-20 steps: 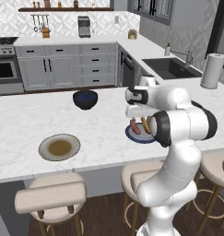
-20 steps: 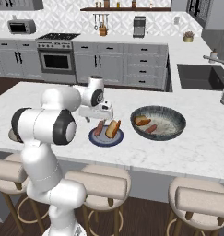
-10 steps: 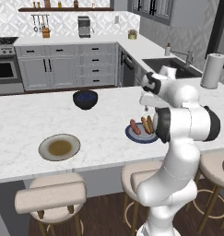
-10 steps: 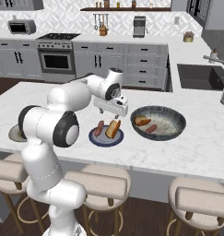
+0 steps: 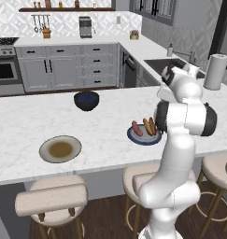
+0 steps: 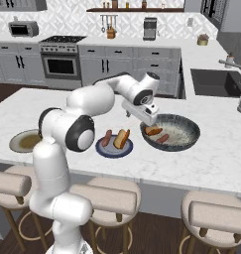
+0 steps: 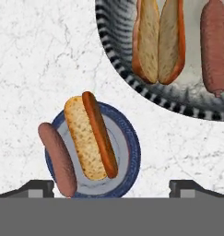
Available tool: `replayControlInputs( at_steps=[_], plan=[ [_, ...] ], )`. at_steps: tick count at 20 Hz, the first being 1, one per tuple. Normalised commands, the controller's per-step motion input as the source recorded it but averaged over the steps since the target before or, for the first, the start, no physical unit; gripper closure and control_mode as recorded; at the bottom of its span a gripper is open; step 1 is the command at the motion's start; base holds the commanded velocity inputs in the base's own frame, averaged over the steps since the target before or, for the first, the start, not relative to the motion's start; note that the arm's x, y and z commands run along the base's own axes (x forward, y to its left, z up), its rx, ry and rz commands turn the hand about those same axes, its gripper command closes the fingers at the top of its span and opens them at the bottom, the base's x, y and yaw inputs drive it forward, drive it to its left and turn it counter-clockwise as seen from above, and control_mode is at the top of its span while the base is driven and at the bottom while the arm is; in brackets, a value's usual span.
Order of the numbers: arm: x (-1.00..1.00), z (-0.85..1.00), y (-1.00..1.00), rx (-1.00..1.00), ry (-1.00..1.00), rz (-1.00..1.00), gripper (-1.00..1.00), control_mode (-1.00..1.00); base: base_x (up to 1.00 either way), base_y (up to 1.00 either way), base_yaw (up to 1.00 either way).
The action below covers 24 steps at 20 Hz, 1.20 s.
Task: Place one bun and one sausage from the bowl on each plate.
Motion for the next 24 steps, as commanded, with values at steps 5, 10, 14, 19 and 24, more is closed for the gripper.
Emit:
replayControlInputs(
  at_steps=[5, 10, 14, 19, 24],
  plan=[
    [0.00, -0.33, -0.76, 0.02, -0.01, -0.10, -1.00, -1.00, 0.00, 0.00, 0.00],
    [0.11, -0.44, -0.46, 0.00, -0.01, -0.06, -1.00, -1.00, 0.00, 0.00, 0.00],
    [0.50, -0.25, -0.23, 0.03, 0.00, -0.01, -1.00, -1.00, 0.00, 0.00, 0.00],
    [0.63, -0.15, -0.02, 0.00, 0.00, 0.00, -1.00, -1.00, 0.00, 0.00, 0.00],
    [0.16, -0.27, -0.03, 0.00, 0.00, 0.00, -1.00, -1.00, 0.00, 0.00, 0.00]
  ],
)
